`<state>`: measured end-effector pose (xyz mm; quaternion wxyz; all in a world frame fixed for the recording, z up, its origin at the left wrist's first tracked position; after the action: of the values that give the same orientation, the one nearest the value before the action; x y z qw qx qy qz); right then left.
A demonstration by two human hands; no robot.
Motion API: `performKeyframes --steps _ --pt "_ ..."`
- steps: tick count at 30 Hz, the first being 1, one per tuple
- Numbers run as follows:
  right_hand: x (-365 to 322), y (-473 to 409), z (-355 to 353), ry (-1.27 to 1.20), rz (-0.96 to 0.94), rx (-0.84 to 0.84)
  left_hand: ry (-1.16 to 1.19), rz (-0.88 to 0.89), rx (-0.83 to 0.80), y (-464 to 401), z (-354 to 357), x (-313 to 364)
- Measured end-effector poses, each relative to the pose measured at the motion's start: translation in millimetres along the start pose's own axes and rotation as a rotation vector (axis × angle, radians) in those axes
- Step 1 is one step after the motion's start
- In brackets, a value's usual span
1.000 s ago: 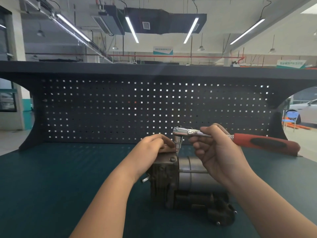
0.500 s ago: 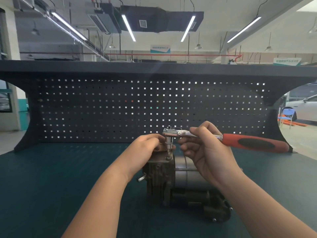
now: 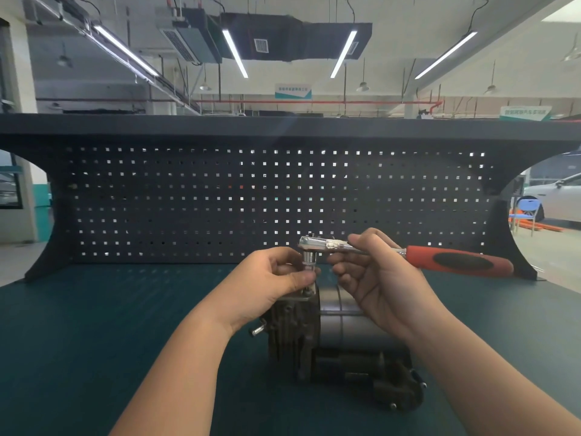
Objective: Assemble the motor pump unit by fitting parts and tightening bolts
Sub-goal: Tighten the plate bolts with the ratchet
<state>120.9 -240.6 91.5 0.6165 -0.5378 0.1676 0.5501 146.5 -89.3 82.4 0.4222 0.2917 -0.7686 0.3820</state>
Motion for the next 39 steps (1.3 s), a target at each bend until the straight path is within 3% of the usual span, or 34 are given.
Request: performKeyframes --steps 9,20,25,30,33,39 --pt "-2.5 0.0 6.2 0.050 0.085 -0.137 0.020 0.010 -0.044 3.0 0.5 1.3" --pt "-13.7 10.6 14.0 0.451 -0.313 -0.064 0.008 0.020 -0.069 6.7 -2.3 2.5" --pt "-12.4 16.3 20.0 0.563 -0.415 -0.058 -0.054 0.089 0.027 2.5 2.4 2.2" --pt "-8.0 9.0 9.8 0.479 -0.328 -0.064 -0.078 0.153 0.324 4.2 -12.6 -13.6" --pt "-6.7 5.9 5.4 0.442 -0.304 -0.117 -0.214 0.182 0.345 1.5 -4.6 -13.7" --pt "-7.8 10.6 7.3 0.475 -0.365 -0.127 -0.410 0.121 0.556 5.1 0.3 -3.0"
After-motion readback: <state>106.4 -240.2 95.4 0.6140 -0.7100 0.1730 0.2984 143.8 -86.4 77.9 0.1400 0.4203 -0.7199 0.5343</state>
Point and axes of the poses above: each hand's wrist, its own y-axis away from the middle knuckle, its own z-axis out of the palm, x = y × z, the point moved 6 cm from there along -y, towards the middle knuckle, and after that the axes turned 10 degrees about -x, right-handed, at the moved point
